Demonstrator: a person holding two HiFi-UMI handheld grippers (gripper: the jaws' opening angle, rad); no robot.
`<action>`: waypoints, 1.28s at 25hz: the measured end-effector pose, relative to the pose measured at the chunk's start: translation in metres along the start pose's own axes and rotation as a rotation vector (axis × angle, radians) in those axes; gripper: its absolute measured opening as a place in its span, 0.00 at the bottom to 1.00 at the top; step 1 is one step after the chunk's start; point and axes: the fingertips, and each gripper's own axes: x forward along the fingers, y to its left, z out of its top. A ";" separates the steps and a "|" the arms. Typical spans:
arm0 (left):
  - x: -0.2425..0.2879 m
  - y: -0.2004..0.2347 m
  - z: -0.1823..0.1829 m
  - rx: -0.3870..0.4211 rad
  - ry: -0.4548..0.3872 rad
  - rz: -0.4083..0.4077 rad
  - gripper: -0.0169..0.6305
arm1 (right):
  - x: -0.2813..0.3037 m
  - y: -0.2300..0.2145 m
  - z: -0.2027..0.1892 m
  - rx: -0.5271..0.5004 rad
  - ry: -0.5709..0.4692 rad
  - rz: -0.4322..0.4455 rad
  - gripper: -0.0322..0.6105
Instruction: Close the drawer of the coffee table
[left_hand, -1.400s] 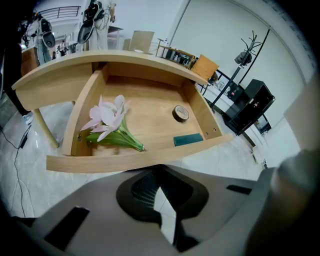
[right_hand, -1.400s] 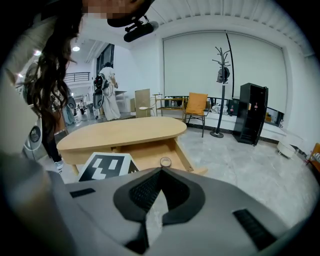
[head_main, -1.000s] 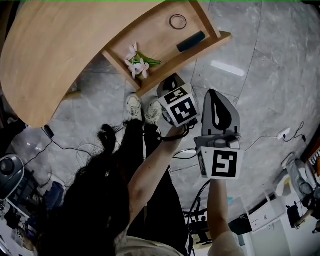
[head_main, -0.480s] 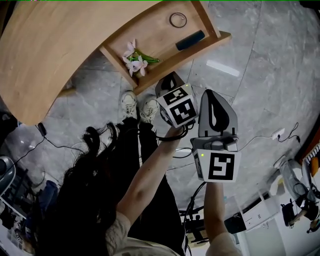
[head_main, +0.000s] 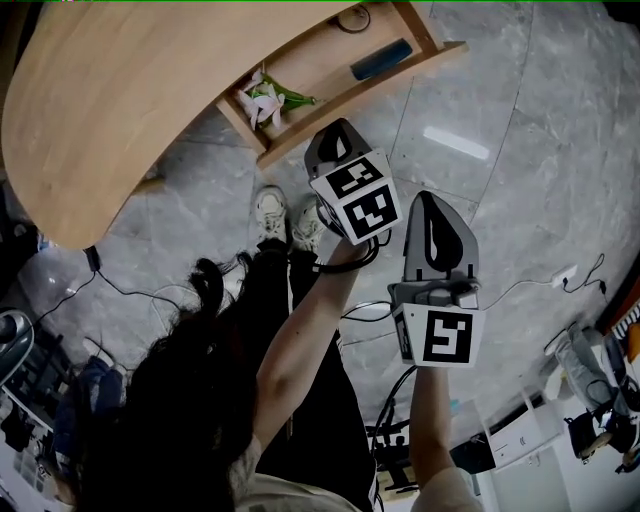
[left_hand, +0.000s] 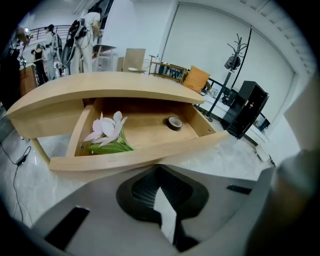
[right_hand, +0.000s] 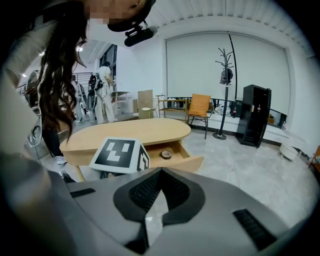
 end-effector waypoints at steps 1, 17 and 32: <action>0.002 0.002 0.006 0.003 -0.010 0.004 0.04 | 0.002 0.003 0.002 -0.002 -0.003 0.008 0.06; 0.021 0.023 0.068 0.014 -0.095 0.017 0.04 | 0.026 0.022 0.025 -0.041 -0.035 0.062 0.06; 0.027 0.026 0.074 0.000 -0.102 0.039 0.04 | 0.038 0.020 0.033 -0.056 -0.042 0.075 0.06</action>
